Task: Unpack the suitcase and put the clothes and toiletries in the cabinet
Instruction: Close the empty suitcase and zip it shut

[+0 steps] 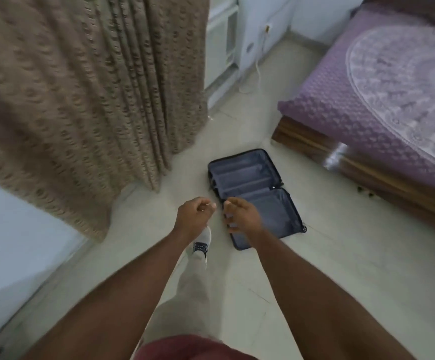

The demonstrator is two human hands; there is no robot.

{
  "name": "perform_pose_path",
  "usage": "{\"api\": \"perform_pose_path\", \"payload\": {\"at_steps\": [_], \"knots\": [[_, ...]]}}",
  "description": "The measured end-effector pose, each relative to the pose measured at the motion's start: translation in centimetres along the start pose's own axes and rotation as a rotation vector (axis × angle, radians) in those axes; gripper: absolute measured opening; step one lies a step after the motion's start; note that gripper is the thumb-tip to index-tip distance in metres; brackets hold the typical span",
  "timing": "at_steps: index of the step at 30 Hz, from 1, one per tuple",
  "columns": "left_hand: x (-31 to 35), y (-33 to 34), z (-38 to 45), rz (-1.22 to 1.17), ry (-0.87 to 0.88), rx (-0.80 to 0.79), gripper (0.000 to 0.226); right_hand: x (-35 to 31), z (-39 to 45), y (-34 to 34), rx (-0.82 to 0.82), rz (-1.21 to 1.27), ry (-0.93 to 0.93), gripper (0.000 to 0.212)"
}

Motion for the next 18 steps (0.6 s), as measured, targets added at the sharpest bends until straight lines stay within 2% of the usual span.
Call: {"api": "perform_pose_path", "payload": {"at_steps": [5, 8, 9, 10, 12, 13, 16, 18], "knots": [[-0.6, 4.1, 14.7, 0.064, -0.115, -0.107, 0.065, -0.3, 13.4, -1.7, 0.054, -0.021, 0.12, 0.016], [-1.5, 6.8, 22.3, 0.161, -0.148, -0.146, 0.047, 0.1, 21.1, -2.4, 0.079, -0.077, 0.149, 0.01], [-2.1, 7.8, 24.9, 0.2, -0.158, -0.161, 0.041, 1.0, 23.9, -2.8, 0.08, -0.104, 0.163, 0.015], [-3.1, 8.9, 27.5, 0.227, -0.168, -0.168, 0.039, 2.2, 26.8, -3.1, 0.086, -0.142, 0.166, 0.028], [-5.9, 11.1, 32.5, 0.26, -0.22, -0.171, 0.044, 7.7, 33.5, -4.1, 0.086, -0.206, 0.194, 0.06], [-7.6, 12.1, 34.9, 0.268, -0.255, -0.17, 0.048, 9.9, 36.3, -4.5, 0.086, -0.218, 0.219, 0.064], [-13.9, 15.8, 42.2, 0.272, -0.339, -0.134, 0.057, 13.8, 42.8, -5.3, 0.105, -0.186, 0.335, 0.037], [-18.0, 18.5, 46.7, 0.278, -0.374, -0.115, 0.061, 18.0, 47.2, -6.1, 0.119, -0.146, 0.433, 0.036]]}}
Point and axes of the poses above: each hand's wrist, its own z-axis towards the middle knuckle, its own y-axis out of the palm, x = y × z, the point moved 8 cm from there along z, towards the middle knuckle, and after that the axes turned 4 degrees about -y, right-handed, at the moved point
